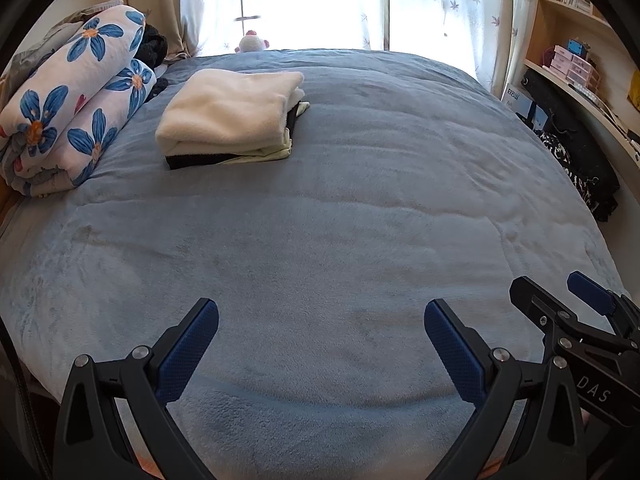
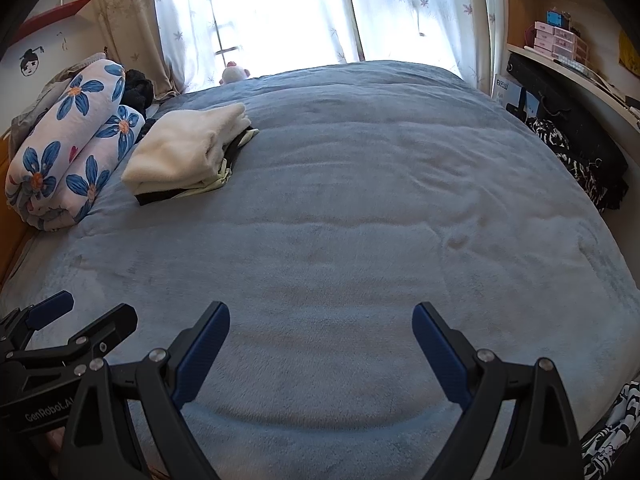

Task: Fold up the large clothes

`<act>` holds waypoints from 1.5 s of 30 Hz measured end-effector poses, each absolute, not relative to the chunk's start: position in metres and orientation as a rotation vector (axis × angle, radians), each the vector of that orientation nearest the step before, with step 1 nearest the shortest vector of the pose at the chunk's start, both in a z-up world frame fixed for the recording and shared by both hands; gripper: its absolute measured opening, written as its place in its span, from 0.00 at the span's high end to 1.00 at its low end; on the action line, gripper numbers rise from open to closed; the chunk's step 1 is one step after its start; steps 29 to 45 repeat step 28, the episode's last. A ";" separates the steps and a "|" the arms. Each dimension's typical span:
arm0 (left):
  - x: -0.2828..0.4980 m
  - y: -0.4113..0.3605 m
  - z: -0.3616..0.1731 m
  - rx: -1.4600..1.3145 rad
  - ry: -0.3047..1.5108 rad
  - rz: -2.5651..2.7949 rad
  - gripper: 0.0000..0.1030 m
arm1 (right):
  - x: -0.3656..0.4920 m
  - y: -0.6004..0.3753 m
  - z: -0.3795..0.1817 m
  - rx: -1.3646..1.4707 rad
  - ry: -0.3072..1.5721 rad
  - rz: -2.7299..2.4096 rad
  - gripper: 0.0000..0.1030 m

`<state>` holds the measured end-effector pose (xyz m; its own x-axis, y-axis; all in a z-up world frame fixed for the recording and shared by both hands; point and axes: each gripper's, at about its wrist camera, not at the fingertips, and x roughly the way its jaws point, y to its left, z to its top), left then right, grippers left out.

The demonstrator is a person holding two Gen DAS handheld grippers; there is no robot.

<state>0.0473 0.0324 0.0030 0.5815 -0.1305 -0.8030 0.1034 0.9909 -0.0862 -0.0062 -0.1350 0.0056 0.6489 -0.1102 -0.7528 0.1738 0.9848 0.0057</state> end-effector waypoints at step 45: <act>0.053 0.029 -0.004 -0.032 0.963 -0.122 0.01 | -0.001 -0.134 -0.005 0.082 0.868 -0.167 0.09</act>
